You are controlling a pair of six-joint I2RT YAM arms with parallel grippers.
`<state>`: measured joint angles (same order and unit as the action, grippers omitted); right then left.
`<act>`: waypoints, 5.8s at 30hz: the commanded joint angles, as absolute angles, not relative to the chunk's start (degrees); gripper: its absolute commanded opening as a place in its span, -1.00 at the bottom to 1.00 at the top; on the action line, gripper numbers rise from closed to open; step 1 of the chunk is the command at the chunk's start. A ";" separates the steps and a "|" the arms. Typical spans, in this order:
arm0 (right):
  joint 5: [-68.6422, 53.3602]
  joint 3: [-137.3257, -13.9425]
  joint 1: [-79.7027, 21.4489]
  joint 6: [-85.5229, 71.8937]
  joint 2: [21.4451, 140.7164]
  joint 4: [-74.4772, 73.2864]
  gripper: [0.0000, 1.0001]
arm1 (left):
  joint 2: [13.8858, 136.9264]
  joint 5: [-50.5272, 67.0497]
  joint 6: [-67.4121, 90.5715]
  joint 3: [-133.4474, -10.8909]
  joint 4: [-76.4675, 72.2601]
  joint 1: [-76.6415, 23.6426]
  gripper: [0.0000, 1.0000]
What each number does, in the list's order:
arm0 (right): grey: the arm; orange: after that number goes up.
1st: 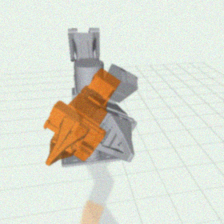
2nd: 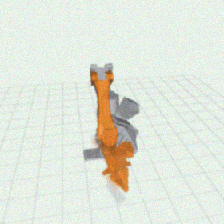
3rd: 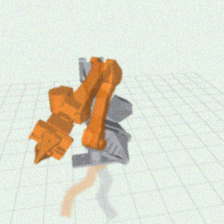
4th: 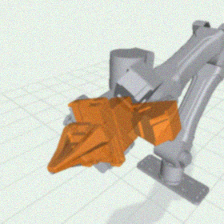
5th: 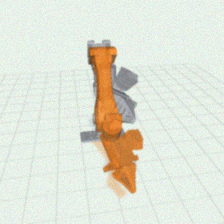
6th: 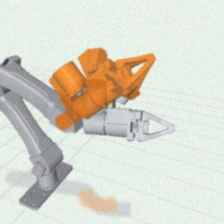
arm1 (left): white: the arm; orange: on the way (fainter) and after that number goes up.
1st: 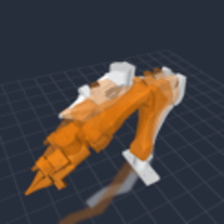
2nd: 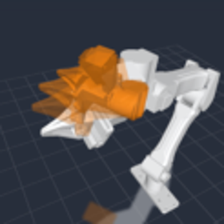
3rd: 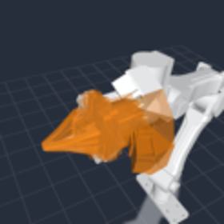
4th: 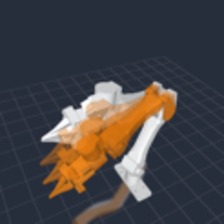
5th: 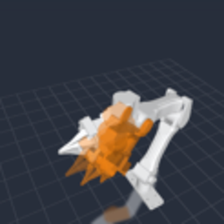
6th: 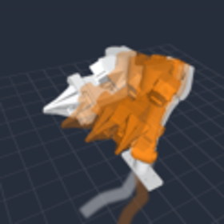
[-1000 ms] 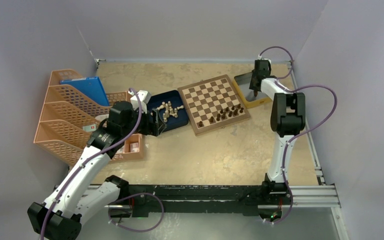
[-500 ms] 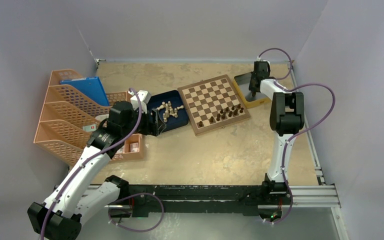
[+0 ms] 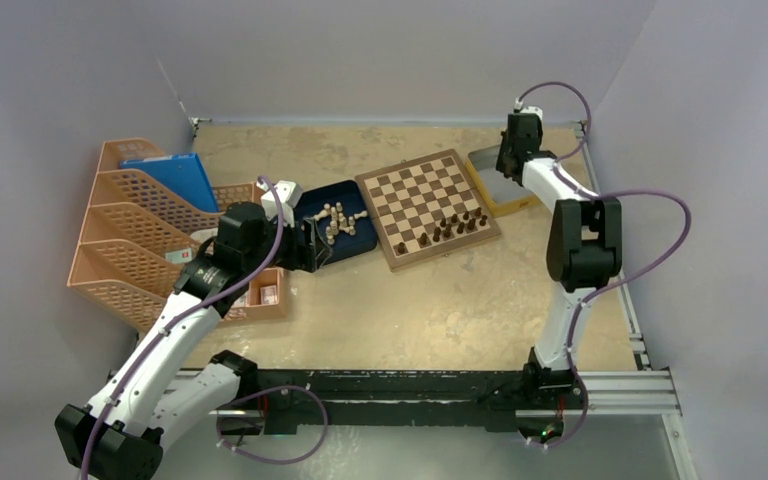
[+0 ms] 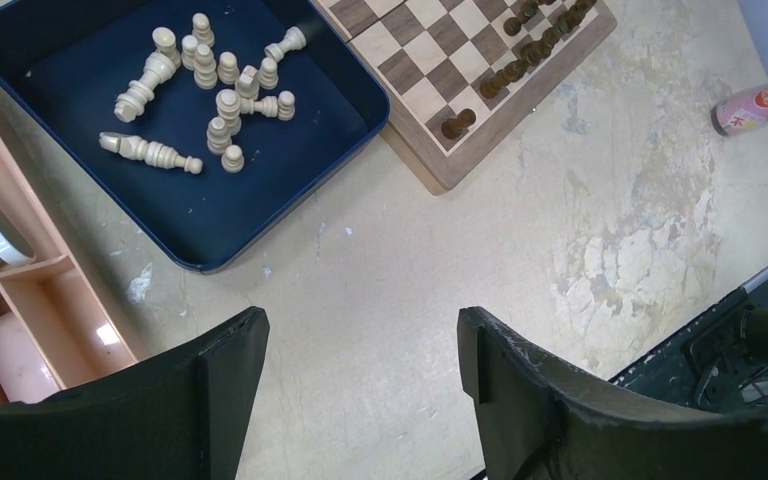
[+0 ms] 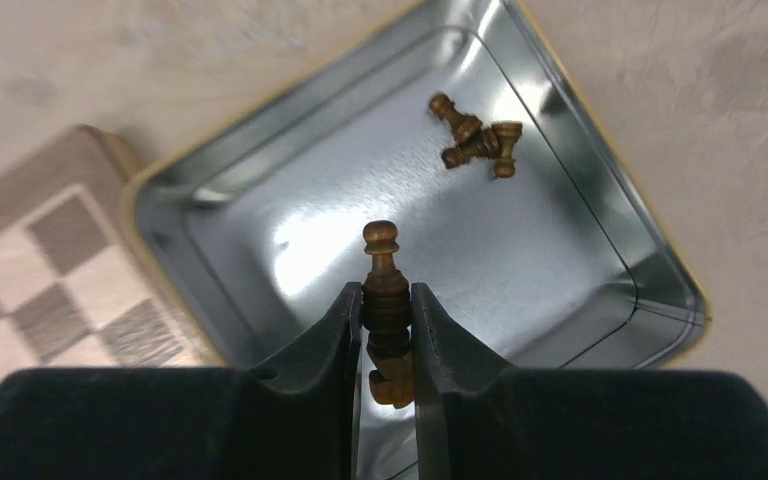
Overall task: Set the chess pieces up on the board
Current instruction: Pick up the chess piece from the storage box, then place the chess piece on the chessboard.
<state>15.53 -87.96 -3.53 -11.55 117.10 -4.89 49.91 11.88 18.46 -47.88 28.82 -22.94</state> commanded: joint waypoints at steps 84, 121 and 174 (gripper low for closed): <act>-9.50 -52.76 -42.62 10.13 76.63 32.53 -0.63 | 79.54 37.95 31.26 -83.12 27.55 -22.06 -1.00; -12.84 -50.19 -43.68 8.87 74.36 35.02 -0.65 | 87.57 38.80 25.66 -89.04 36.21 -22.05 -0.21; 13.53 -54.80 -18.26 -25.85 67.15 20.18 -0.70 | 103.90 -3.61 19.61 -94.75 25.48 -37.99 -1.00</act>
